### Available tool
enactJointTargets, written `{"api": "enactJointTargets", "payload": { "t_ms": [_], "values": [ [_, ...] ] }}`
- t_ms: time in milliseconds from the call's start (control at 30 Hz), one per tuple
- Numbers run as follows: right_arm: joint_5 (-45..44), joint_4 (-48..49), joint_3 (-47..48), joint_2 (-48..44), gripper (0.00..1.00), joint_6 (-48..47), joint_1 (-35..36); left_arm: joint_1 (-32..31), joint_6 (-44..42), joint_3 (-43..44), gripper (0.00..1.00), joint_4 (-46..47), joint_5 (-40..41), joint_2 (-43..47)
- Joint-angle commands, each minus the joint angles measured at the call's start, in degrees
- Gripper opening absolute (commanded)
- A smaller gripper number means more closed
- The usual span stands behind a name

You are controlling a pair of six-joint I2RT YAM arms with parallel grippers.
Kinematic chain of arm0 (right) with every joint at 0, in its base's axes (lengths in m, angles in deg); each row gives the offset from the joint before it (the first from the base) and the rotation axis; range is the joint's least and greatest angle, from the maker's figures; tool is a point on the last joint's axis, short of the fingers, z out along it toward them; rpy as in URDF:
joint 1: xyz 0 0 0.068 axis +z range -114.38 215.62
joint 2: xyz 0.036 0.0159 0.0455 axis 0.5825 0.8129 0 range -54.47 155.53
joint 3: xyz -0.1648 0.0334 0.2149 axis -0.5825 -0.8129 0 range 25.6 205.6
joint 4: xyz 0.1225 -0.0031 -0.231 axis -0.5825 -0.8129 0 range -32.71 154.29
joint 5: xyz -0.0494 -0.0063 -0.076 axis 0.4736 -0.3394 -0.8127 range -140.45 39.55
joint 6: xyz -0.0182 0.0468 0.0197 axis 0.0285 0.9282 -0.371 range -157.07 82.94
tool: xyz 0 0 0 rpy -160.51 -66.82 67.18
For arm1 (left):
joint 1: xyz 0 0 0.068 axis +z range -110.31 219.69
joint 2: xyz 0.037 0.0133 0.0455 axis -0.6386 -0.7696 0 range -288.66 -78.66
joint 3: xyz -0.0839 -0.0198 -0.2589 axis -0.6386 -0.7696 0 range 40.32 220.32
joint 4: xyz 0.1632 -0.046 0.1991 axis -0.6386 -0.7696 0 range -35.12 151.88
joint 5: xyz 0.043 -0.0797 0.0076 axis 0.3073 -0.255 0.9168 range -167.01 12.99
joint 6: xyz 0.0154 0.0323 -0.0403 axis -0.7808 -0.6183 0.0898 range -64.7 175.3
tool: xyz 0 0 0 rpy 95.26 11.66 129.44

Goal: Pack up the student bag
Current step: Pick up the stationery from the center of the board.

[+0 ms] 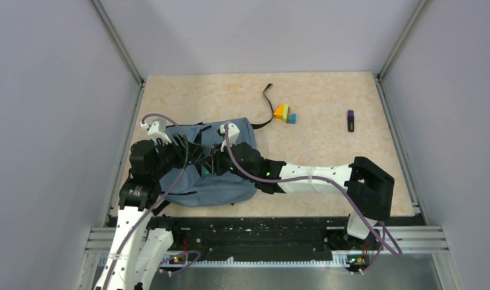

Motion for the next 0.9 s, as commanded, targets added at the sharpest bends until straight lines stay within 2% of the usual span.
{"api": "enactJointTargets", "payload": {
  "t_ms": [0, 67, 167, 467, 533, 600, 633, 700, 733, 833, 867],
  "values": [
    [-1.57, 3.70, -0.79, -1.78, 0.00, -3.06, 1.35, 0.18, 4.70, -2.03, 0.49, 7.73, -3.44, 0.05],
    [-1.71, 3.64, -0.67, -1.88, 0.00, -3.68, 1.61, 0.16, 5.64, -2.50, 0.39, 8.64, -3.60, -0.31],
    [-1.67, 3.72, -0.75, -1.96, 0.00, -4.10, 1.91, 0.21, 6.34, -2.68, 0.30, 8.84, -3.30, -0.30],
    [-2.08, 4.41, -1.75, -3.35, 0.00, -5.21, 2.43, 0.20, 6.26, -3.81, 0.29, 8.77, -2.74, -1.22],
    [-1.55, 4.91, -2.16, -3.64, 0.00, -5.34, 2.45, 0.21, 5.94, -4.15, 0.26, 9.12, -2.40, -1.54],
    [-0.31, 5.82, -2.76, -4.04, 0.00, -5.55, 2.46, 0.21, 5.08, -4.47, 0.17, 9.14, -0.57, -1.93],
    [0.47, 6.01, -2.89, -4.27, 0.00, -5.77, 2.46, 0.21, 4.24, -4.35, 0.04, 8.29, 0.53, -2.12],
    [1.33, 4.87, -2.81, -4.86, 0.01, -6.38, 2.47, 0.21, 3.46, -3.70, 0.00, 7.48, 1.29, -2.30],
    [1.04, 4.34, -2.83, -5.11, 0.11, -6.68, 2.46, 0.21, 2.99, -3.20, 0.00, 7.18, 1.44, -2.04],
    [-1.49, 1.94, -4.14, -7.96, 0.50, -7.87, 2.53, 0.21, -0.33, -0.41, 0.00, 3.98, 4.69, -1.12],
    [-2.74, 1.56, -4.98, -9.42, 0.57, -8.62, 2.49, 0.21, -1.98, 0.88, 0.00, 2.24, 6.73, -0.88]
  ]
}}
